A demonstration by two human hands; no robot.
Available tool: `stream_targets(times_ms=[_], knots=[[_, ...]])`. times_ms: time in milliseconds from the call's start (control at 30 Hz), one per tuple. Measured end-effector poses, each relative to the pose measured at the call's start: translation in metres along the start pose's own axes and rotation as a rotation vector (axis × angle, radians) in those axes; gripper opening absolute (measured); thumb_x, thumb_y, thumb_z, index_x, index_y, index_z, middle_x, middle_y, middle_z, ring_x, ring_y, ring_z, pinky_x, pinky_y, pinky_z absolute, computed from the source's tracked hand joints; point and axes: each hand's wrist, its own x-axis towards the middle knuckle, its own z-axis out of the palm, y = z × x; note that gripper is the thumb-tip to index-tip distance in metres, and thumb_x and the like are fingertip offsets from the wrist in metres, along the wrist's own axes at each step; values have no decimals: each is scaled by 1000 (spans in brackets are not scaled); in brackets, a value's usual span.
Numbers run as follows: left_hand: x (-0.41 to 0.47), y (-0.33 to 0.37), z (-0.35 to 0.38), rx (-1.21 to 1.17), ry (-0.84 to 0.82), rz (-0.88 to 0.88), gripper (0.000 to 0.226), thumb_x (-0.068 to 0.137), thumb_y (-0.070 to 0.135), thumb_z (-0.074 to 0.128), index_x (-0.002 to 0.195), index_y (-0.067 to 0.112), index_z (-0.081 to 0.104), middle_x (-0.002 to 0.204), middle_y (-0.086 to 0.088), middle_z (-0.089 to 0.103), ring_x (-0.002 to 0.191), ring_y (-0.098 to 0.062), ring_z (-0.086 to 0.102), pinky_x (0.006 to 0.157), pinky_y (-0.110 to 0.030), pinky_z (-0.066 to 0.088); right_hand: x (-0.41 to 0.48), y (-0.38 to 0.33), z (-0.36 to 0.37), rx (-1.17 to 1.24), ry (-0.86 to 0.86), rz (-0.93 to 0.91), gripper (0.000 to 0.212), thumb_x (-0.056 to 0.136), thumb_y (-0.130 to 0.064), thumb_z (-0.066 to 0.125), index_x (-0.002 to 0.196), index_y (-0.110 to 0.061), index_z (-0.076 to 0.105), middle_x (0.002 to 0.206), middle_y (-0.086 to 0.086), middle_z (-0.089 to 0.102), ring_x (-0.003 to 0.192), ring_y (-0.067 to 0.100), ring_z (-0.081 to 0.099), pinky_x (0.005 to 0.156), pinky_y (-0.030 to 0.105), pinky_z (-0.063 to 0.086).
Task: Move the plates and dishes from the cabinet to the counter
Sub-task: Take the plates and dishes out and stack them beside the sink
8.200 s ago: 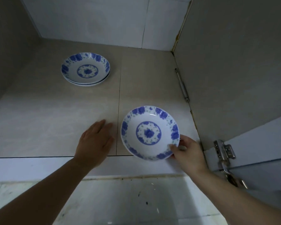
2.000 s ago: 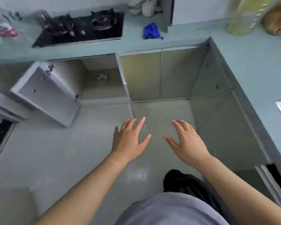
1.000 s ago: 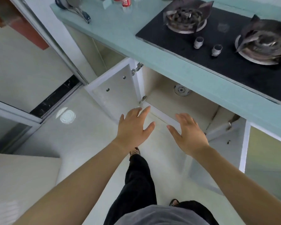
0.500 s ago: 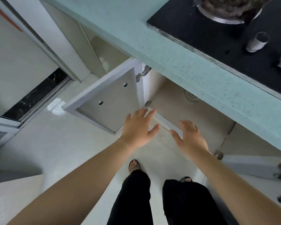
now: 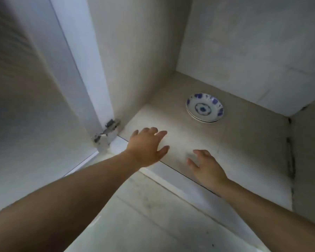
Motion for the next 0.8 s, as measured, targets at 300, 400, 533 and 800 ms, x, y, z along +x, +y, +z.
stream_targets(times_ms=[300,400,533,800], knots=[[108,31,127,-108,64,-115,57,90,53,36,141,30,29,151,-2,26,141,-24,16,113,-50,19,83,76,35,230,343,65,51,91,-34,51,132,-5,42,134,17,43,124,32,41,103,36,33],[137,28,150,-103,80,-117,57,90,55,32,143,34,24,156,-2,15,144,-23,7,115,-51,9,123,91,34,326,438,97,56,91,-33,51,137,-5,36,135,16,42,122,30,44,103,33,33],[147,24,165,-95,154,-135,63,83,61,21,143,41,21,156,1,14,144,-21,6,114,-50,2,180,99,21,462,558,164,50,90,-29,53,129,1,41,123,19,53,110,32,53,91,31,38],[146,22,163,-130,154,-133,65,81,64,17,143,43,21,156,3,14,144,-19,5,115,-49,1,243,90,-2,690,648,351,42,83,-11,58,123,0,51,125,16,59,115,28,56,90,32,45]])
